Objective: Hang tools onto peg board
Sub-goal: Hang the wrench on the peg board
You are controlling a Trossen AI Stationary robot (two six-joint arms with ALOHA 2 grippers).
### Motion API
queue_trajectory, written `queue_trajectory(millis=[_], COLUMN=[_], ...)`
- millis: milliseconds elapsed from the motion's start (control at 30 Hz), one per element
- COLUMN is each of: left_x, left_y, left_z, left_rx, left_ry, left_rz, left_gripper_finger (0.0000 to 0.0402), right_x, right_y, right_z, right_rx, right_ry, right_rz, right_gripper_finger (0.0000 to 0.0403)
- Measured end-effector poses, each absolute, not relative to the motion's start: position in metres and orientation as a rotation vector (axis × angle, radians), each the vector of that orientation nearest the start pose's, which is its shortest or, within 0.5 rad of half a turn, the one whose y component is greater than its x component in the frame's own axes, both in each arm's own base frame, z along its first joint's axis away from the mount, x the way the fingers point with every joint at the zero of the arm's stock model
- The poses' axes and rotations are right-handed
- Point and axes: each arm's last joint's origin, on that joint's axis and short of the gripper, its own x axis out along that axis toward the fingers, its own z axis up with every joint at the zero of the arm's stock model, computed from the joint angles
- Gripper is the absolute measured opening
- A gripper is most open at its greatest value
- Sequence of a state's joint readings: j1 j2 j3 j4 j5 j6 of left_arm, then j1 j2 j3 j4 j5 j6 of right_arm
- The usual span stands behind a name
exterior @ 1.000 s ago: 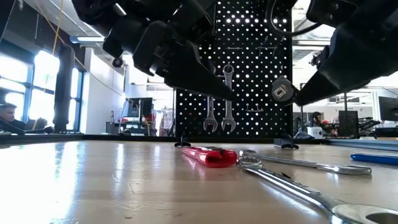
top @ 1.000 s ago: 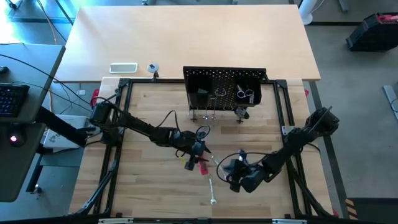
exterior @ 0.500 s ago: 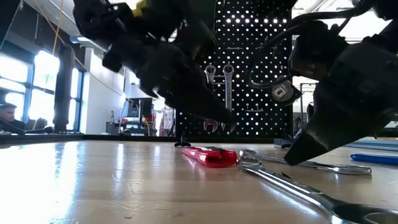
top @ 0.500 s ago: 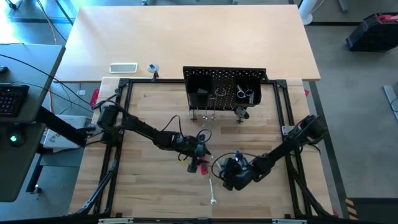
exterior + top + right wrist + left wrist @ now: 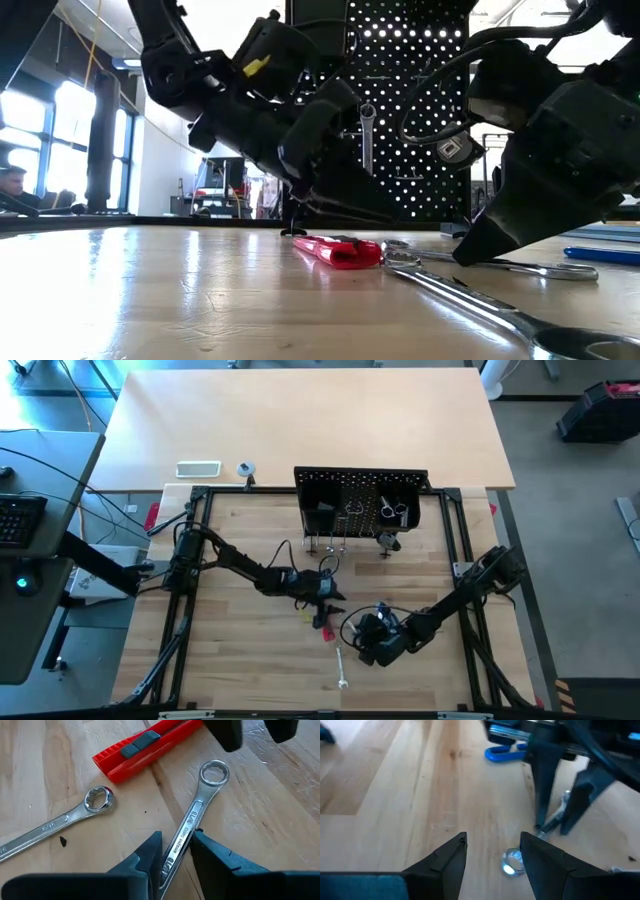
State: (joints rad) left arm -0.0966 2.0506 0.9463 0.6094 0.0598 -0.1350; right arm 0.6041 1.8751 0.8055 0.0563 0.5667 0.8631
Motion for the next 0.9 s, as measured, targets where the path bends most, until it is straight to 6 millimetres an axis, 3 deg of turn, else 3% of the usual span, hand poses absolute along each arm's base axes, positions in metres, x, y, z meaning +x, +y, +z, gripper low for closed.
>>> queue_trajectory(millis=[333,700,900], left_x=[0.386,0.384,0.395], left_y=[-0.057,-0.055,-0.057], left_z=[0.098,0.093,0.093], left_rx=[0.004,0.055,0.088], left_ry=[0.516,0.589,0.66], left_rz=[-0.113,-0.055,-0.063], left_gripper_finger=[0.0177,0.0174,0.0174], right_x=[0.271,0.271,0.272], right_y=[0.168,0.168,0.168], right_z=[0.091,0.091,0.092], right_rx=[0.241,0.235,0.231], right_ry=[0.763,0.764,0.761], right_rz=[-0.311,-0.308,-0.304], right_gripper_finger=[0.0099,0.0099,0.0099])
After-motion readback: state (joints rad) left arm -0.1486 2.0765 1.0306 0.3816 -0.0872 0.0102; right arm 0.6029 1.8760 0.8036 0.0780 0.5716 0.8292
